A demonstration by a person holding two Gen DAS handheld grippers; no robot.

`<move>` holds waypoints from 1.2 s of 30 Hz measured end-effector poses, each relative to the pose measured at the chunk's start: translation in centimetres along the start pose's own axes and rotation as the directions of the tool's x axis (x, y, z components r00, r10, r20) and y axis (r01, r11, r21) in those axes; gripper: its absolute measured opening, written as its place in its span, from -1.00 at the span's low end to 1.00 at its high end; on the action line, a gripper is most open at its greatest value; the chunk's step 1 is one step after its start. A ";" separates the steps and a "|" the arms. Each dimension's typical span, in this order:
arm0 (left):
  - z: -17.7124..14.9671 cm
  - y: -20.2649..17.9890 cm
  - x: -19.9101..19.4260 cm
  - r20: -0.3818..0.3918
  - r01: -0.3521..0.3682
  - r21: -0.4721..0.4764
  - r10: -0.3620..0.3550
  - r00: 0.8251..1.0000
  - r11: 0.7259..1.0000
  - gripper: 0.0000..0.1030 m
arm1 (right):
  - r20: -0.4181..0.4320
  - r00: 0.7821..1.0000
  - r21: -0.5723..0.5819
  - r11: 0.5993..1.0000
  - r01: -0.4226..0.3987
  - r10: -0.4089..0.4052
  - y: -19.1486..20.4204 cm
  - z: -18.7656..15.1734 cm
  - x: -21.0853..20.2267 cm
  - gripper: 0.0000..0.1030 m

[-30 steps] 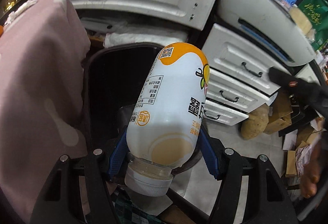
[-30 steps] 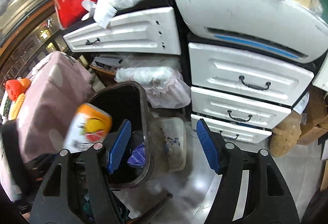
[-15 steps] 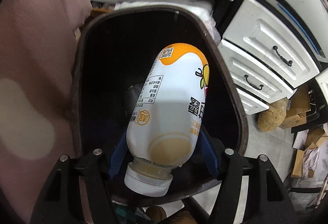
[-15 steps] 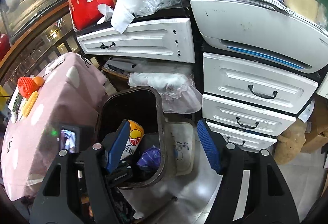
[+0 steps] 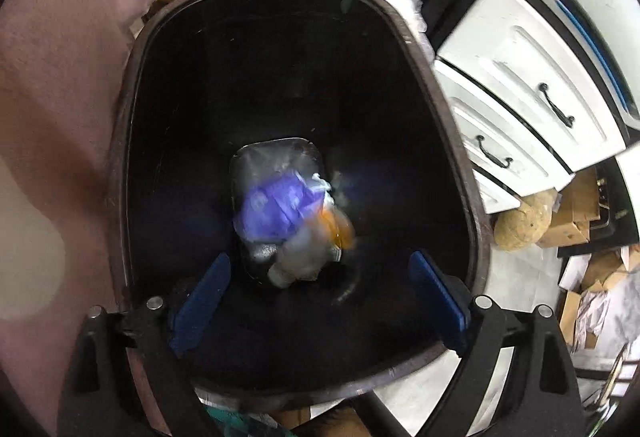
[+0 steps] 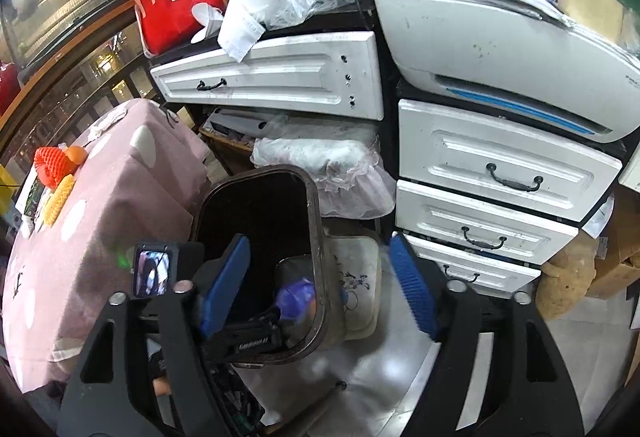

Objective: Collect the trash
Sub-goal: 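Carry the juice bottle and wrapper to the black bin and release both, then move both grippers back over the table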

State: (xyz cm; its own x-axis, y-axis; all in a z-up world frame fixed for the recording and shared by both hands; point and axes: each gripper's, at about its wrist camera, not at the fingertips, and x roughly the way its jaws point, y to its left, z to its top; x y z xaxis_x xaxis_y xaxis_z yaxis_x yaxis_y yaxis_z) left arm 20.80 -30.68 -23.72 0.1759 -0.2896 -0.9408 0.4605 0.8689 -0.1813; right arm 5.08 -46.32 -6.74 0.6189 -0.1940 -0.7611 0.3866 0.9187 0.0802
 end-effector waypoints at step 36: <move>-7.3 9.4 -26.8 0.512 -0.049 0.007 0.038 0.858 0.999 0.88 | -0.046 0.952 -0.299 0.905 -0.302 0.303 16.3 1.2 -1.9 0.65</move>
State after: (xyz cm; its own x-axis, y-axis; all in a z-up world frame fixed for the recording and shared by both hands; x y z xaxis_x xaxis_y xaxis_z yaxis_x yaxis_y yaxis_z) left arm 14.11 -11.81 -2.29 0.6141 -0.4208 -0.6677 0.4578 0.8791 -0.1330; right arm 11.00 -31.40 -3.20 0.6747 0.1091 -0.7300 -0.0418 0.9931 0.1098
